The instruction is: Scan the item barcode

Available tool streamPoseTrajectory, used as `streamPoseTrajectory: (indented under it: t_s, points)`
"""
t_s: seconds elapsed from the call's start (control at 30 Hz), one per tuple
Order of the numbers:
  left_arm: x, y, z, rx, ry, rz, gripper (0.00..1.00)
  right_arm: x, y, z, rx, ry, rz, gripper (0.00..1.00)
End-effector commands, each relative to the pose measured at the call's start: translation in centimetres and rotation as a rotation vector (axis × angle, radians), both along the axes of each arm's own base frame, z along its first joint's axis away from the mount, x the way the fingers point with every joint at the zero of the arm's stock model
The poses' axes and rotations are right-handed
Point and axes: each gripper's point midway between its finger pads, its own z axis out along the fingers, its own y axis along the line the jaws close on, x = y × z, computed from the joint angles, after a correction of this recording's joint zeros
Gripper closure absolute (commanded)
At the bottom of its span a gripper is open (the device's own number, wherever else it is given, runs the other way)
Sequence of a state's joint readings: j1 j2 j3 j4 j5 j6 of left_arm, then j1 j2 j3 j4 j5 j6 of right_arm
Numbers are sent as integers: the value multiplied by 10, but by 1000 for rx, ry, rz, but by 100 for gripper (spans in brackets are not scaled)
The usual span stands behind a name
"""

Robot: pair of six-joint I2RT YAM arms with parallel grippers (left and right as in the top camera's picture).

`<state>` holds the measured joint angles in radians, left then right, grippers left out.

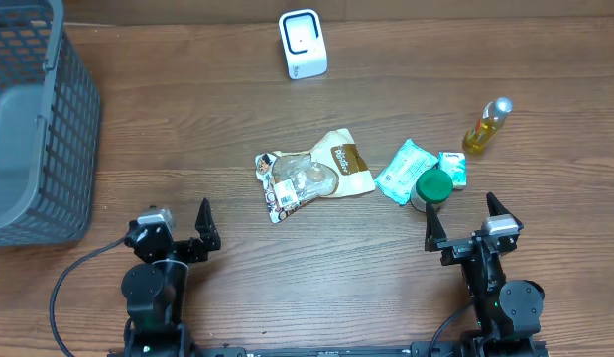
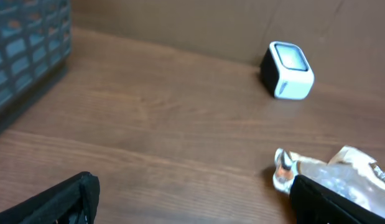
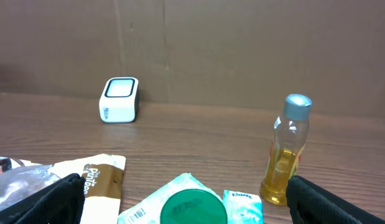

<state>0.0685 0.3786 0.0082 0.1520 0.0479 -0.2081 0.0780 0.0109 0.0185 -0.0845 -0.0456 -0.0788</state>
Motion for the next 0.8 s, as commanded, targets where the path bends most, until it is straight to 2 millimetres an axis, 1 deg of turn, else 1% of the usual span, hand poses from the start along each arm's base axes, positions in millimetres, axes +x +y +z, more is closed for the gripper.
streamPoseTrajectory:
  t_s: [0.0, 0.2, 0.23, 0.47, 0.77]
  points:
    - [-6, 7, 7, 24, -32, 39, 0, 0, -1, -3, -1, -1, -5, 0]
    - [-16, 8, 3, 32, -18, 50, 1, 0, -1, -3, -1, -1, -5, 0]
    - [-16, 8, 9, 62, -41, 43, 0, 0, -1, -3, -1, -1, -5, 0]
    - [-19, 7, 31, 166, -134, 28, 0, 0, -1, -3, -1, -1, -5, 0]
    - [-19, 6, 31, 202, -133, 19, 0, 0, -1, -3, -1, -1, -5, 0]
